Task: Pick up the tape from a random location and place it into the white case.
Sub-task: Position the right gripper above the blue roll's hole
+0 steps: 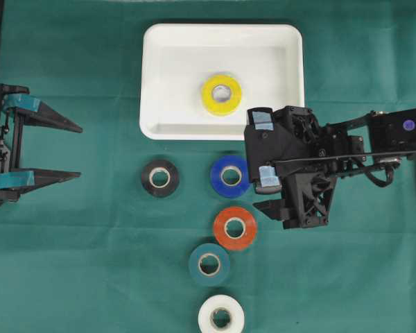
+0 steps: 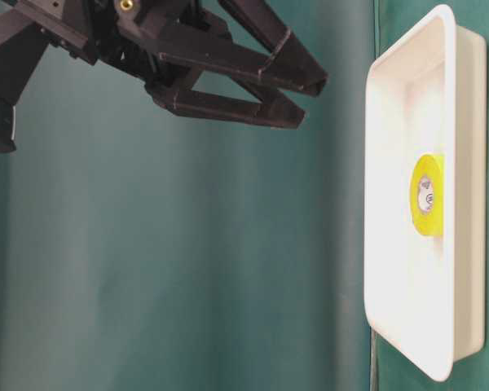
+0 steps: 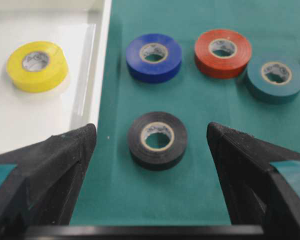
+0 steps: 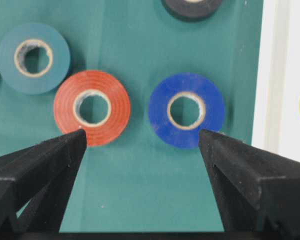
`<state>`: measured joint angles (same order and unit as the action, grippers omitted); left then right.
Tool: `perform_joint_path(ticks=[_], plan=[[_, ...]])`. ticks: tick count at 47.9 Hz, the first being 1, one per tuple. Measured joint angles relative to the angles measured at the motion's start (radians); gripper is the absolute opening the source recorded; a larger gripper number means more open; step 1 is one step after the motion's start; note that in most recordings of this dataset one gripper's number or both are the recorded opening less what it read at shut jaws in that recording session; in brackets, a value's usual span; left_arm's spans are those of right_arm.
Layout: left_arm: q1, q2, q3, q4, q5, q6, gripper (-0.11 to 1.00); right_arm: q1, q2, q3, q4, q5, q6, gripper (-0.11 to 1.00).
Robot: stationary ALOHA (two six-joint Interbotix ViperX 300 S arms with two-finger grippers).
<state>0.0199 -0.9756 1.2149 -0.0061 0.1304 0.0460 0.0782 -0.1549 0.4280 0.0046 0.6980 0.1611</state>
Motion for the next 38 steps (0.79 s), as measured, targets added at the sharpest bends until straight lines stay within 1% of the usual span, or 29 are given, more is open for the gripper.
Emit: perform_joint_path(ticks=[13,20,25,38], plan=[[0.0,0.0,0.0,0.0,-0.002,0.0,0.91,0.0,0.002,0.0,0.0,0.005,0.002,0.91],[0.0,0.0,0.0,0.0,-0.002,-0.002,0.91,0.0,0.008,-0.008,0.0,0.003,0.026,0.91],[0.0,0.0,0.0,0.0,-0.002,-0.002,0.91,0.0,0.021,-0.021,-0.002,0.005,0.075,0.91],[0.0,0.0,0.0,0.0,-0.002,-0.002,0.91,-0.002,0.057,-0.063,-0.026,0.018,0.259,0.91]])
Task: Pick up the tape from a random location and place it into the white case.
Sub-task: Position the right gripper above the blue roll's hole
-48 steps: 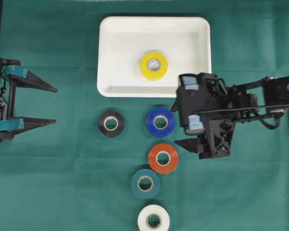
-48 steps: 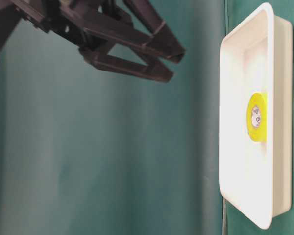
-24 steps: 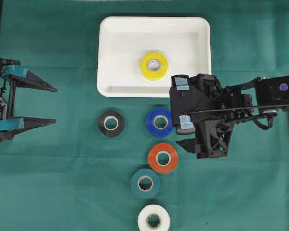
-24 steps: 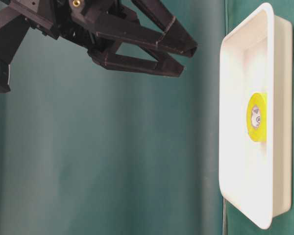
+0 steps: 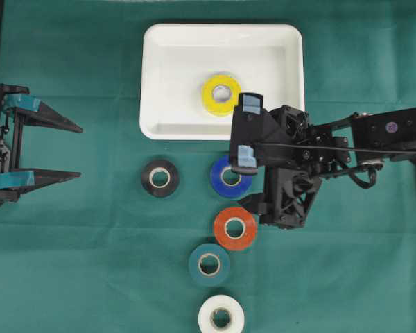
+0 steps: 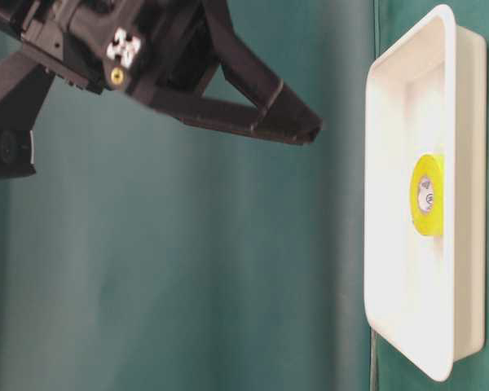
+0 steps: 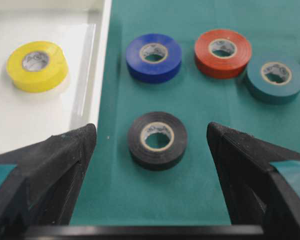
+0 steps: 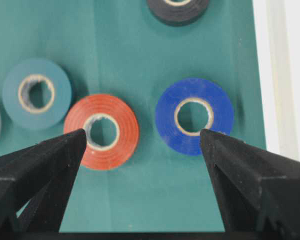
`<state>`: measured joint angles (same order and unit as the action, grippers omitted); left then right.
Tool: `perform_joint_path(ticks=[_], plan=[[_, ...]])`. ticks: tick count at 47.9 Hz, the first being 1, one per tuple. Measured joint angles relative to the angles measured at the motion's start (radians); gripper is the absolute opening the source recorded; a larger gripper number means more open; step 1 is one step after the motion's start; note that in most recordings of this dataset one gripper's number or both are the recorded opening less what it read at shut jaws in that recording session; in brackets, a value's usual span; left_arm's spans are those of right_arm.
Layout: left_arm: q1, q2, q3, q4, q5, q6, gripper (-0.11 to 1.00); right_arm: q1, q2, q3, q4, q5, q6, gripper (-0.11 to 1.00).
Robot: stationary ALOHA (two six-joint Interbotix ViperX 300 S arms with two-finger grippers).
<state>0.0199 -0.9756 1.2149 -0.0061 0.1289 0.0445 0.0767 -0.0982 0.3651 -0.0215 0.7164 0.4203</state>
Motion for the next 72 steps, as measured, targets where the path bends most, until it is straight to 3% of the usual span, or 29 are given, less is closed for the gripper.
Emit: perform_joint_path(ticks=[9,18,72], plan=[[0.0,0.0,0.0,0.0,0.0,-0.002,0.91,0.0,0.009,-0.014,-0.002,0.011,0.124,0.91],[0.0,0.0,0.0,0.0,0.0,-0.002,0.91,0.0,0.023,-0.034,-0.002,0.063,0.195,0.91],[0.023,0.0,0.0,0.0,0.0,-0.002,0.91,-0.002,0.041,-0.041,-0.003,0.075,0.195,0.91]])
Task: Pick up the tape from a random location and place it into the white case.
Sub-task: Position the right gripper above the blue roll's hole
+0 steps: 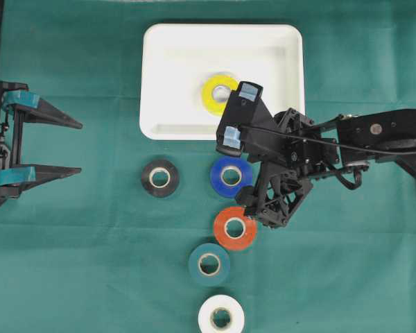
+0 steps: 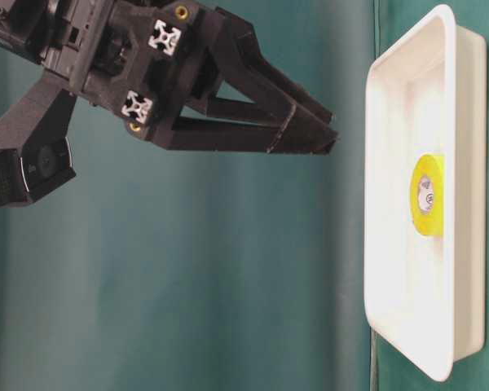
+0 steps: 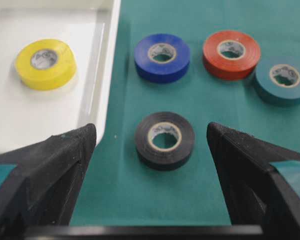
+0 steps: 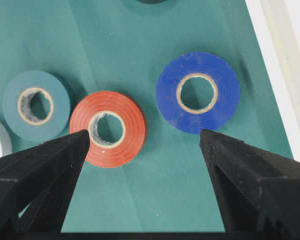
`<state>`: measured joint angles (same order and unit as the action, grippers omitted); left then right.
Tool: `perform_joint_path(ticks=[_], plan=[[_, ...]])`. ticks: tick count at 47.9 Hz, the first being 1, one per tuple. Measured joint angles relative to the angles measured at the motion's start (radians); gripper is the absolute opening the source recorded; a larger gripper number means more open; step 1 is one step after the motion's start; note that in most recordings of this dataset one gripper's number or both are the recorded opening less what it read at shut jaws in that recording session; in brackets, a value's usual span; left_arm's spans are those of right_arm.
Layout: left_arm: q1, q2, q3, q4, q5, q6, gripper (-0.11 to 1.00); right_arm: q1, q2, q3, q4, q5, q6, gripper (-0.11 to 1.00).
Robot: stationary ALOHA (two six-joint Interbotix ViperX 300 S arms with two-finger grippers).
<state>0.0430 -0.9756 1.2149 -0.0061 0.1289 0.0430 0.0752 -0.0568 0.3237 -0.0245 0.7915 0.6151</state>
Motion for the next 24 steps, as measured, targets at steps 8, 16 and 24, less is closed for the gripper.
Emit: perform_joint_path(ticks=[8,16,24], plan=[[0.0,0.0,0.0,0.0,0.0,0.0,0.91,0.002,0.017,0.0,0.0,0.0,0.0,0.91],[0.0,0.0,-0.002,-0.002,0.0,0.0,0.91,0.0,0.061,0.0,0.0,-0.017,0.0,0.91],[0.0,0.011,0.0,-0.002,0.0,0.0,0.91,0.0,0.11,0.0,0.0,-0.061,0.002,0.91]])
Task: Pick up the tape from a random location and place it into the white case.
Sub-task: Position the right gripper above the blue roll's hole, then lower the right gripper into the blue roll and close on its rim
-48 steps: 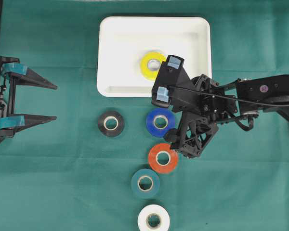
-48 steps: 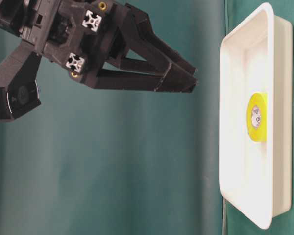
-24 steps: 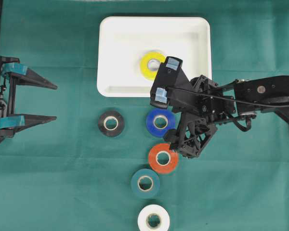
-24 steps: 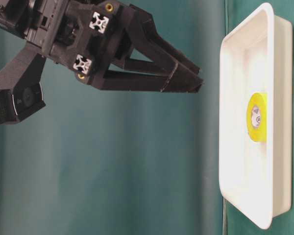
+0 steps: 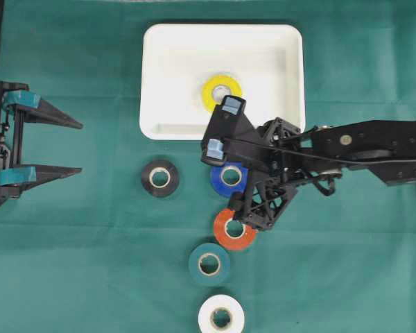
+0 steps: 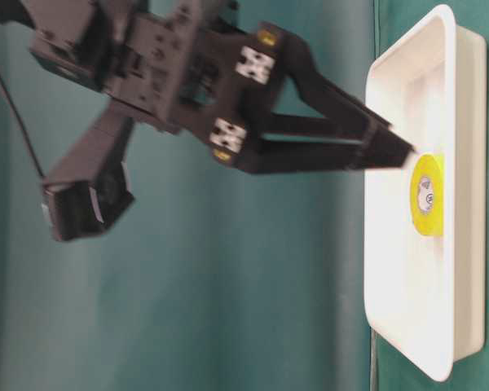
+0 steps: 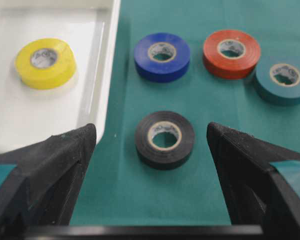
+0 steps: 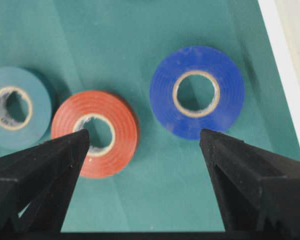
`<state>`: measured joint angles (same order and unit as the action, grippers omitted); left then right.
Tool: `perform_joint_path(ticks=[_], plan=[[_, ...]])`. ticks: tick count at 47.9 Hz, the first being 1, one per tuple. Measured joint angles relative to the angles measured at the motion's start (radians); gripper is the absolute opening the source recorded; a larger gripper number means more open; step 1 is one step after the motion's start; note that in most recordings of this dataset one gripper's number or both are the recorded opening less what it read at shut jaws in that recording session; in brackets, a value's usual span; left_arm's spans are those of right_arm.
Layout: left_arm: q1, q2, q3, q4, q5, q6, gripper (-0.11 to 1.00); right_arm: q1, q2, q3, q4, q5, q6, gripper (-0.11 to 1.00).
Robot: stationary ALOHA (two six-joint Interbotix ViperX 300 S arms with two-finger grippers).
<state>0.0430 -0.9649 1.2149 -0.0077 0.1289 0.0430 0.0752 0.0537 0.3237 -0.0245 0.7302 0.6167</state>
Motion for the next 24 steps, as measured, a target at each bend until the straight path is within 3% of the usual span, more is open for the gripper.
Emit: perform_joint_path(ticks=[24], plan=[[0.0,0.058,0.002,0.002,-0.006,0.0,0.91,-0.003,0.147,0.0,-0.002,-0.138,0.018,0.91]])
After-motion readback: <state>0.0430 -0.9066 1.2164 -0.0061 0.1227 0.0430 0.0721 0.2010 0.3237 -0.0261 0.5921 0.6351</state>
